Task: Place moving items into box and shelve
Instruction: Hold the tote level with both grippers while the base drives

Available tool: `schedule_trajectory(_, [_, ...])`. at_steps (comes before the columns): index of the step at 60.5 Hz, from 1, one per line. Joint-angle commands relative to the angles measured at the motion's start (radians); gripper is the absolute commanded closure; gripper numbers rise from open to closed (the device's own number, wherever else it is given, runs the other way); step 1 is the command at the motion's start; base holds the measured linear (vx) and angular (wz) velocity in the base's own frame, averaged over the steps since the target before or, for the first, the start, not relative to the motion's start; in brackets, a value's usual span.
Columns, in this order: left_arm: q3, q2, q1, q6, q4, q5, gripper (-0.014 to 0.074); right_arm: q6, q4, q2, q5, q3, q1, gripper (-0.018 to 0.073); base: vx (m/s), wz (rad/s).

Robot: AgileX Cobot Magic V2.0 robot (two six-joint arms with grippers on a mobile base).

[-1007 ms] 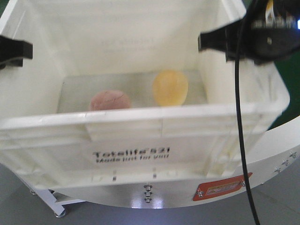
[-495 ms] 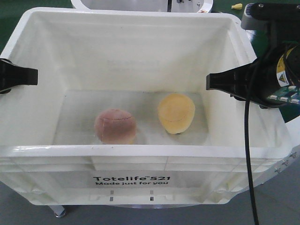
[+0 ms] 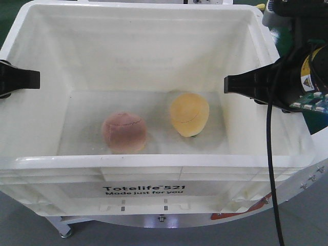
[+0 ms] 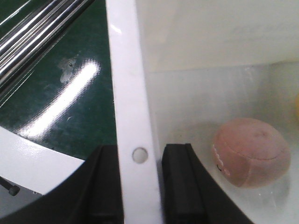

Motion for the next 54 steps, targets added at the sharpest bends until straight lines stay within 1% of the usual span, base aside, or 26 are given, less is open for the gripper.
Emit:
schedule_trajectory(1, [-0.041, -0.034, -0.007, -0.005, 0.040, -0.102, 0.0619, -0.006, -0.115, -0.034, -0.089, -0.040, -0.006, 0.0484, 0.00, 0.00])
schedule_trajectory(9, [-0.041, -0.034, -0.007, -0.005, 0.040, -0.087, 0.0619, -0.006, -0.115, -0.034, -0.089, -0.040, -0.006, 0.0484, 0.00, 0.00])
schedule_trajectory(54, [-0.041, -0.034, -0.007, -0.005, 0.040, -0.087, 0.0619, -0.006, -0.115, -0.034, -0.092, -0.040, -0.006, 0.0484, 0.00, 0.00])
